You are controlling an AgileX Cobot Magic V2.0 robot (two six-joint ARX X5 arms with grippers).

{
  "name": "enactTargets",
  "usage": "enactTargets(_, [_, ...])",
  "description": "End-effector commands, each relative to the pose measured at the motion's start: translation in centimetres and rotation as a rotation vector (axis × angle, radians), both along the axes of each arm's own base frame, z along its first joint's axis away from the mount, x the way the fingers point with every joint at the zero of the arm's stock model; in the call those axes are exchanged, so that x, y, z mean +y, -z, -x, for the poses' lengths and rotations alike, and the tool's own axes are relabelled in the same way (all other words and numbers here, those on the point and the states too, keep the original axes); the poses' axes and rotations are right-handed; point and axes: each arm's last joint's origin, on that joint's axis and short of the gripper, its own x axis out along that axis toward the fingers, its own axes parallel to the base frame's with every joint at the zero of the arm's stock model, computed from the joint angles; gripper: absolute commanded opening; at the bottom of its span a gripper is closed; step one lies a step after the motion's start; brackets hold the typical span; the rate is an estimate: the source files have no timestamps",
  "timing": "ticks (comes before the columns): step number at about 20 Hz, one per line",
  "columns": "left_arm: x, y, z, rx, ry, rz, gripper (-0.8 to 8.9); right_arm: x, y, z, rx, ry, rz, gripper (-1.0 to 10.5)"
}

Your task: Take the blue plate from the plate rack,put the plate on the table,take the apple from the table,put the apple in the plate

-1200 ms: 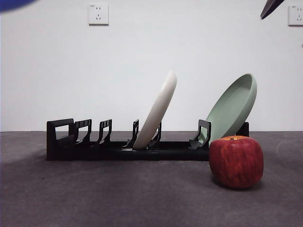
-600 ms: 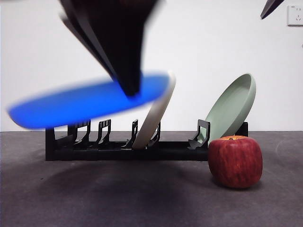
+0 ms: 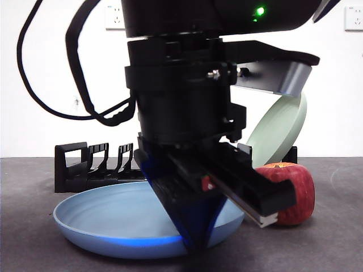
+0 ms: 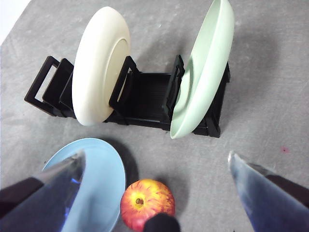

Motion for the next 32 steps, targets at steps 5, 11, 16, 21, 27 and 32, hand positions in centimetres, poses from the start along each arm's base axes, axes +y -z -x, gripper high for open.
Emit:
enactTargets(5, [1.4, -2.4, -0.8, -0.026, -0.064, 0.065, 5.26, 0.4, 0.0, 0.1, 0.006, -0.020, -0.002, 5.0])
enactTargets(11, [6.2, -14.4, 0.7, -0.193, -0.094, 0.455, 5.26, 3.5, 0.4, 0.5, 0.007, -0.165, 0.064, 5.6])
enactTargets(16, [13.6, -25.0, 2.9, -0.378, -0.143, 0.828, 5.26, 7.6, 2.7, -0.1, 0.087, -0.251, 0.252, 7.0])
enactTargets(21, [19.1, -29.8, 5.2, -0.520, -0.225, 0.951, 5.25, 10.9, 6.8, -2.1, 0.215, -0.286, 0.408, 6.9])
enactTargets(27, [20.5, -29.7, 5.7, -0.546, -0.273, 0.871, 5.25, 12.4, 10.8, -4.4, 0.318, -0.303, 0.463, 6.9])
enactTargets(32, [20.3, -29.3, 5.5, -0.542, -0.283, 0.819, 5.25, 13.0, 13.3, -5.2, 0.411, -0.315, 0.497, 6.9])
